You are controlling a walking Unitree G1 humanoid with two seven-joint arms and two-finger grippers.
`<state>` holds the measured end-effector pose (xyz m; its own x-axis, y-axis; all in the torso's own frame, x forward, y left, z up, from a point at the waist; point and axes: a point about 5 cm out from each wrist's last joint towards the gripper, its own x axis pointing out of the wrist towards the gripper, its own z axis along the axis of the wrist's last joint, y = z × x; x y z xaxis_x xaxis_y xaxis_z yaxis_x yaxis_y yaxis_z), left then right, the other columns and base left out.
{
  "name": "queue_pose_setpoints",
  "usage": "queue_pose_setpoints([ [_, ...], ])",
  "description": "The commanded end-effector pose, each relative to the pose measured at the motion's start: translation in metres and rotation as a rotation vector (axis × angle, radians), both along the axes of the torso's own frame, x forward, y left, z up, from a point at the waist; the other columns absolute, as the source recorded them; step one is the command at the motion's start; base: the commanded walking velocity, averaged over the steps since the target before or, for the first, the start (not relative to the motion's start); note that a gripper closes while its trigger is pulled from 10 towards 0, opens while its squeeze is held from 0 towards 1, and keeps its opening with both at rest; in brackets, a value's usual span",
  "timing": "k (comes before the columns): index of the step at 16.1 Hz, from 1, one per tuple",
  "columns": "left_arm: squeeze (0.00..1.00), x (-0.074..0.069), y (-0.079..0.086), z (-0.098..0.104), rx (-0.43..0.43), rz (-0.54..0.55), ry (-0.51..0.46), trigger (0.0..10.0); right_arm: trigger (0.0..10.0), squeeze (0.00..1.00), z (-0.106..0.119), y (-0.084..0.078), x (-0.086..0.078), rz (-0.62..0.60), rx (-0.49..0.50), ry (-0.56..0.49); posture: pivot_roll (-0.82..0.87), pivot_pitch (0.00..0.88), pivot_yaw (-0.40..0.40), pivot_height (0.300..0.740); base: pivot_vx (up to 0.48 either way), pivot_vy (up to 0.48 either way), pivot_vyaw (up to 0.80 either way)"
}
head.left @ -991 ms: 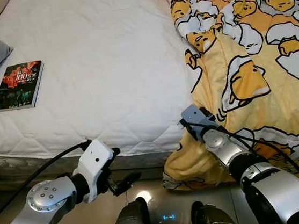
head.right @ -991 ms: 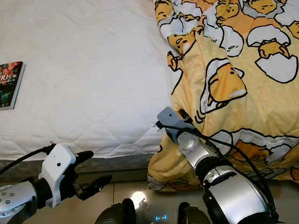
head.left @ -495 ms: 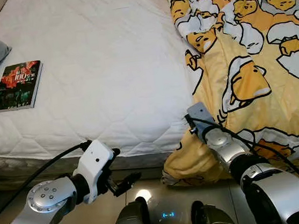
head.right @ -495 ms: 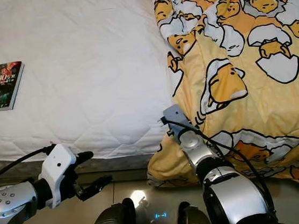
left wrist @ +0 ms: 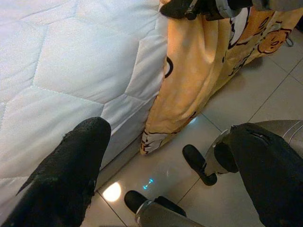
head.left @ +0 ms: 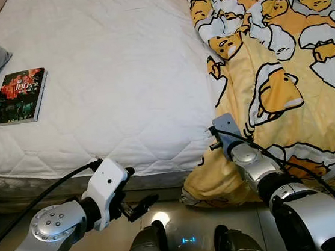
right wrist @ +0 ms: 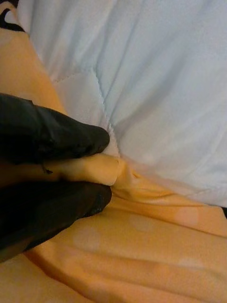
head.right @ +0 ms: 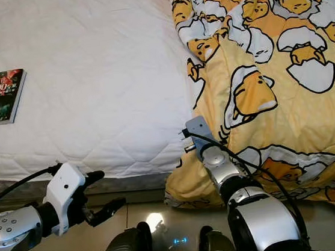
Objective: Clean up the room
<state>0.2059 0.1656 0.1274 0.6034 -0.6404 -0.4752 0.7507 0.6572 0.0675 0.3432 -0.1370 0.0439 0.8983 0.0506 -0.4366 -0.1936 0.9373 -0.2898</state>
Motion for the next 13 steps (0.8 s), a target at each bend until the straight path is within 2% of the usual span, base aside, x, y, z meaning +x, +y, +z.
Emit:
queue_pose_setpoints([
  [1, 0.00, -0.003, -0.003, -0.001, -0.003, -0.008, 0.013, 10.0, 0.0, 0.00, -0.013, -0.005, -0.009, -0.026, 0.023, 0.063, 0.31, 0.260, 0.041, 0.740, 0.000, 0.000, 0.00],
  [5, 0.00, -0.001, -0.004, 0.002, -0.005, -0.004, 0.006, 10.0, 0.0, 0.00, -0.012, -0.009, -0.009, -0.023, 0.050, 0.055, 0.31, 0.255, 0.039, 0.740, 0.000, 0.000, 0.00],
  [8, 0.00, 0.002, -0.005, 0.003, -0.012, 0.004, -0.002, 10.0, 0.0, 0.00, -0.009, -0.009, -0.008, 0.004, 0.133, 0.029, 0.31, 0.250, 0.041, 0.740, 0.000, 0.000, 0.00],
  [9, 0.00, 0.003, -0.004, 0.004, -0.014, 0.008, -0.003, 10.0, 0.0, 0.00, -0.008, -0.006, -0.008, 0.057, 0.169, 0.023, 0.30, 0.247, 0.041, 0.740, 0.000, 0.000, 0.00],
  [10, 0.00, 0.003, 0.000, 0.003, -0.011, 0.011, -0.001, 10.0, 0.0, 0.00, -0.006, 0.001, -0.010, 0.148, 0.262, 0.018, 0.30, 0.242, 0.045, 0.740, 0.000, 0.000, 0.00],
  [12, 0.00, 0.003, 0.003, 0.002, -0.008, 0.014, 0.002, 10.0, 0.0, 0.00, -0.005, 0.012, -0.015, 0.303, 0.342, 0.015, 0.29, 0.237, 0.047, 0.740, 0.000, 0.000, 0.00],
  [13, 0.00, 0.003, 0.004, 0.002, -0.005, 0.015, 0.003, 10.0, 0.0, 0.00, -0.004, 0.024, -0.023, 0.495, 0.409, 0.022, 0.29, 0.231, 0.048, 0.740, 0.000, 0.000, 0.00],
])
